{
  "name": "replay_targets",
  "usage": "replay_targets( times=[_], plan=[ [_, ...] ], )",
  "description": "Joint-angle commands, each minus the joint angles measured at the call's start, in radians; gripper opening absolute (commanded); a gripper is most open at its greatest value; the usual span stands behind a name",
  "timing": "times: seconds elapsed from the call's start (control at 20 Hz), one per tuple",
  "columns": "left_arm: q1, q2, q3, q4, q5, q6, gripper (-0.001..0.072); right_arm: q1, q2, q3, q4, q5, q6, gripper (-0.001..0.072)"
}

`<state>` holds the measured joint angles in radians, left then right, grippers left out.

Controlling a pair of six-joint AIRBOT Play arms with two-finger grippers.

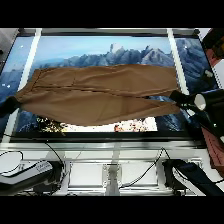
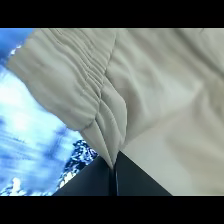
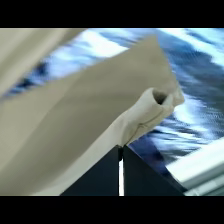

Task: Fold the clothes and pants, and hang the long-sleeved shirts on hangers.

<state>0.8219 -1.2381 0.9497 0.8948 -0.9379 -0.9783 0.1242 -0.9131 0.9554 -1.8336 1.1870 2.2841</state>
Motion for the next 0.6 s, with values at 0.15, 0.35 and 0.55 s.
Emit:
replay_targets(
  times=[0.15, 0.35, 0.55],
  plan=[
    [-0.158, 0.083, 0.256, 0.429, -0.085, -0.294, 0.002, 0.0, -0.006, 0.061, -0.011, -0.102, 0.0, 0.0008],
    [-0.302, -0.002, 0.39, 0.525, -0.056, -0.411, 0.002, -0.014, -0.101, 0.077, -0.011, -0.201, 0.001, 0.0007],
    [-0.356, -0.101, 0.412, 0.568, 0.058, -0.559, 0.0021, -0.059, -0.253, 0.214, -0.011, -0.298, 0.0, 0.0007]
  ],
)
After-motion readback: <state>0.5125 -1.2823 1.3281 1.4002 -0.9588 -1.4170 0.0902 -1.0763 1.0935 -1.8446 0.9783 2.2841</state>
